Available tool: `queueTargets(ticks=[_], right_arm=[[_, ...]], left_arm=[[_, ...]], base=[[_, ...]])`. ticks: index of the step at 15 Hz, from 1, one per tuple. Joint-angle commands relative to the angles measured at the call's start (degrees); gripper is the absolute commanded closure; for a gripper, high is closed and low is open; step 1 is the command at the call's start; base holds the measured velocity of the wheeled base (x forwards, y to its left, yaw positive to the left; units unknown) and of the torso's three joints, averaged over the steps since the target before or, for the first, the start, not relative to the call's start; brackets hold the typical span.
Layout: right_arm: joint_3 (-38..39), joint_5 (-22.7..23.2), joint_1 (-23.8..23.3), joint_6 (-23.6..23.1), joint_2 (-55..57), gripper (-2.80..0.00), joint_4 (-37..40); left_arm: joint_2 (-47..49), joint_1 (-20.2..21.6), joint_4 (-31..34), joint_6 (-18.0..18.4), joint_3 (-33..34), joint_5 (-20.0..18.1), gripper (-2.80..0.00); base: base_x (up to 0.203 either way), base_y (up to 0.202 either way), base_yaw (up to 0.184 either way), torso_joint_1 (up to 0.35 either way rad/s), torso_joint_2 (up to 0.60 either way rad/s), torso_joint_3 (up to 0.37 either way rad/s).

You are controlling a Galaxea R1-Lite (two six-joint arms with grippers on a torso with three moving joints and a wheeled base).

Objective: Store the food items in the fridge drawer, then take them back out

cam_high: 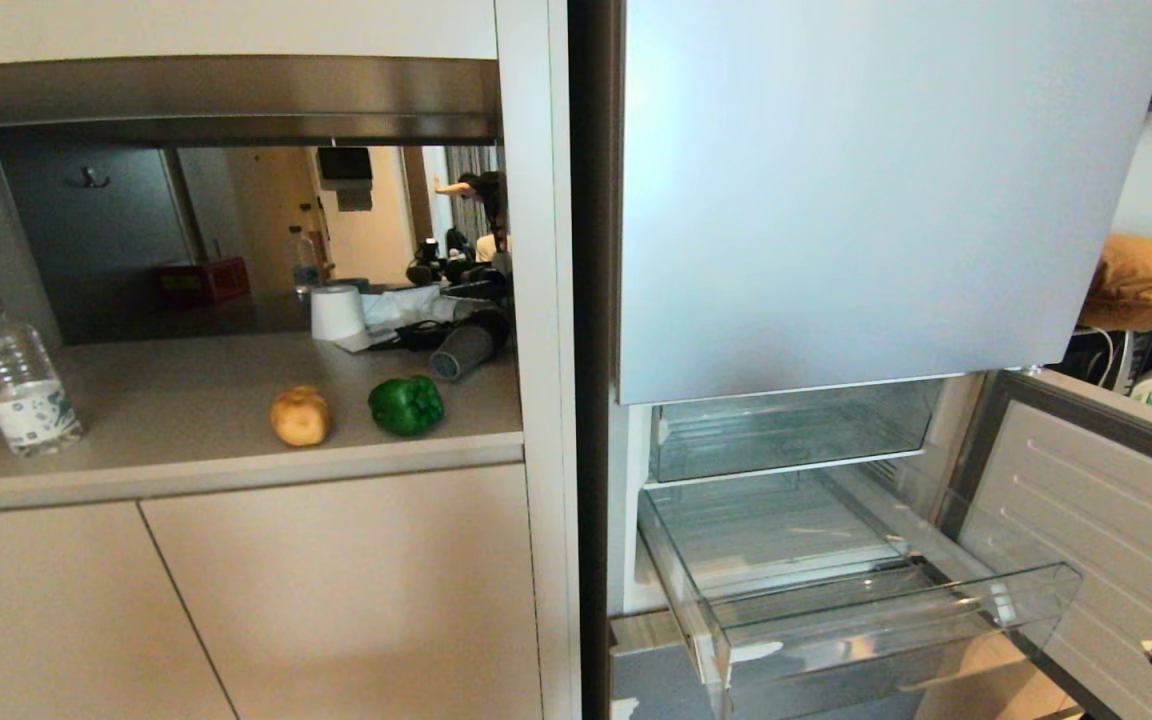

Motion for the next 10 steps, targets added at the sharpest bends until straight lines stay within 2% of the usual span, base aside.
queueTargets(ticks=[1, 4, 10], right_arm=[[-0.77, 1.08, 0.05, -0.71, 9.47, 0.0, -1.66], [-4.1, 2.63, 0.03, -2.05, 17.94, 0.0, -3.6], [-9.52, 2.76, -0.25, -3.34, 35.2, 0.0, -14.18]], left_arm=[[-0.03, 0.0, 0.05, 0.0, 0.0, 0.01, 0.0], [-0.11, 0.0, 0.05, 0.0, 0.0, 0.01, 0.0], [-0.11, 0.0, 0.05, 0.0, 0.0, 0.01, 0.0]], base=[[0.0, 0.0, 0.0, 0.0, 0.0, 0.0], [0.0, 0.0, 0.0, 0.0, 0.0, 0.0], [0.0, 0.0, 0.0, 0.0, 0.0, 0.0]])
